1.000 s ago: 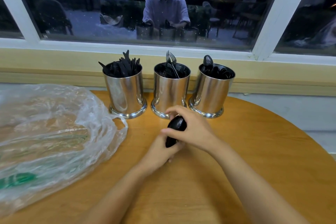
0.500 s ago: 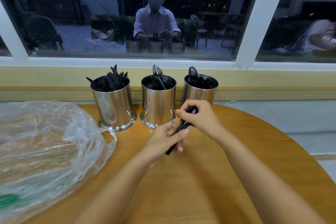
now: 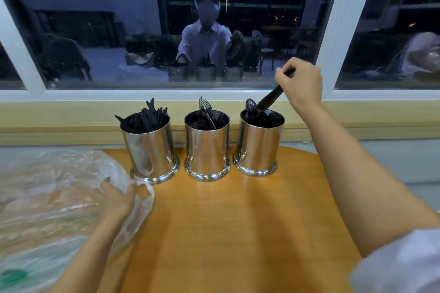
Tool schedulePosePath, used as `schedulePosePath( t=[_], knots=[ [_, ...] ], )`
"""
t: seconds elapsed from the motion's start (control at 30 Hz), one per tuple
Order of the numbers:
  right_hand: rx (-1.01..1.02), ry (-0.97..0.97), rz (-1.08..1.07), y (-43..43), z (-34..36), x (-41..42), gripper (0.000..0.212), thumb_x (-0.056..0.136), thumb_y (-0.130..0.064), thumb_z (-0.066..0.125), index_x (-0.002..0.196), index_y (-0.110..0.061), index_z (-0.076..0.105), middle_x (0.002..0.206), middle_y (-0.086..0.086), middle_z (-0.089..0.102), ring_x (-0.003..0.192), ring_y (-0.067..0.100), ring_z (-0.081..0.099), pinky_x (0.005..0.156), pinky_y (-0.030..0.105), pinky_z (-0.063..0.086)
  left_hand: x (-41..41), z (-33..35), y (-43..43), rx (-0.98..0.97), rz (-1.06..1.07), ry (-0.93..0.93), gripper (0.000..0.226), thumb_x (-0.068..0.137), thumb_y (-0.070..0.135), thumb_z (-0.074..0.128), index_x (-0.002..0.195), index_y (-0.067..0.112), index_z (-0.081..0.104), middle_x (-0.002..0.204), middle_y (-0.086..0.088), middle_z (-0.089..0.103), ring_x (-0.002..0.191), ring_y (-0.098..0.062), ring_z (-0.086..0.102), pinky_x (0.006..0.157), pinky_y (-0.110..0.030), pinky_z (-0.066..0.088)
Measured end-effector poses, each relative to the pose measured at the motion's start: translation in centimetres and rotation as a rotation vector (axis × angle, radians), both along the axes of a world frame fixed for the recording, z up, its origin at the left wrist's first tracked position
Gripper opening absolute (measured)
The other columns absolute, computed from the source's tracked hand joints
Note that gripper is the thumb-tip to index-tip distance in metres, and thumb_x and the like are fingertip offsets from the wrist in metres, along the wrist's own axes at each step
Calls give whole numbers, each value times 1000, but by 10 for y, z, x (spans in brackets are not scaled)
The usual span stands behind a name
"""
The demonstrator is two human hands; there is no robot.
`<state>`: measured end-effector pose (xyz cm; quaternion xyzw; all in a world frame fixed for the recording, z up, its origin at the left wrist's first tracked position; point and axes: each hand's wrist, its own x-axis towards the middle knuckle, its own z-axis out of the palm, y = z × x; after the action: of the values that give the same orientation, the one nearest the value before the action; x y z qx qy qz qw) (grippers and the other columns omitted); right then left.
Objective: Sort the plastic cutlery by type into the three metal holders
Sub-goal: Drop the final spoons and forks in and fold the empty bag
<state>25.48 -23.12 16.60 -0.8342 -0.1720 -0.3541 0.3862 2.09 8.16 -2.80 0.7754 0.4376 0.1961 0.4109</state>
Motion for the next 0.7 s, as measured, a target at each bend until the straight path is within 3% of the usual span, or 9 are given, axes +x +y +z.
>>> schedulePosePath(
  t=[0.13,0.2,0.33,0.4,0.5,0.63,0.7],
  knots=[
    [-203,92,-33,19,-27,12,16,91,-31,58,83,-19,64,81,1,68,74,23,61,61,33,47,8,-2,-30,-72,-155,-35,63,98,27,57,147,2,28,152,-27,26,141,-38,27,112,-46,26],
    [-330,120,-63,27,-41,15,18,94,-35,55,89,-19,63,85,1,67,80,25,61,63,32,43,12,2,-47,-105,-233,-14,60,98,31,55,147,6,31,150,-24,29,139,-36,30,111,-45,28],
    [-626,191,-124,37,-68,18,43,102,-48,34,101,-15,63,93,6,67,97,28,58,66,32,39,17,8,-80,-142,-361,-4,54,99,36,54,145,15,36,148,-16,35,136,-30,36,111,-40,34],
    [-728,267,-123,39,-82,19,52,104,-49,22,107,-13,60,106,10,65,112,29,47,79,39,38,20,8,-92,-167,-434,6,49,99,39,52,143,21,39,145,-11,37,131,-27,42,109,-42,38],
    [-741,342,-106,38,-90,23,56,104,-48,19,117,-11,58,122,12,59,119,31,41,94,43,33,24,8,-108,-204,-547,8,42,98,44,50,137,30,43,140,-3,38,127,-21,46,107,-45,43],
    [-708,272,-85,34,-86,22,45,102,-47,35,128,-16,54,129,8,53,120,30,39,96,41,32,31,12,-127,-226,-669,17,34,101,42,46,135,34,43,128,7,36,127,-19,46,108,-44,42],
    [-674,199,-77,34,-85,15,41,101,-42,42,132,-18,52,132,6,52,121,29,38,97,40,31,34,15,-132,-233,-697,3,36,102,40,45,137,33,42,132,6,38,127,-22,50,109,-43,42]
  ],
)
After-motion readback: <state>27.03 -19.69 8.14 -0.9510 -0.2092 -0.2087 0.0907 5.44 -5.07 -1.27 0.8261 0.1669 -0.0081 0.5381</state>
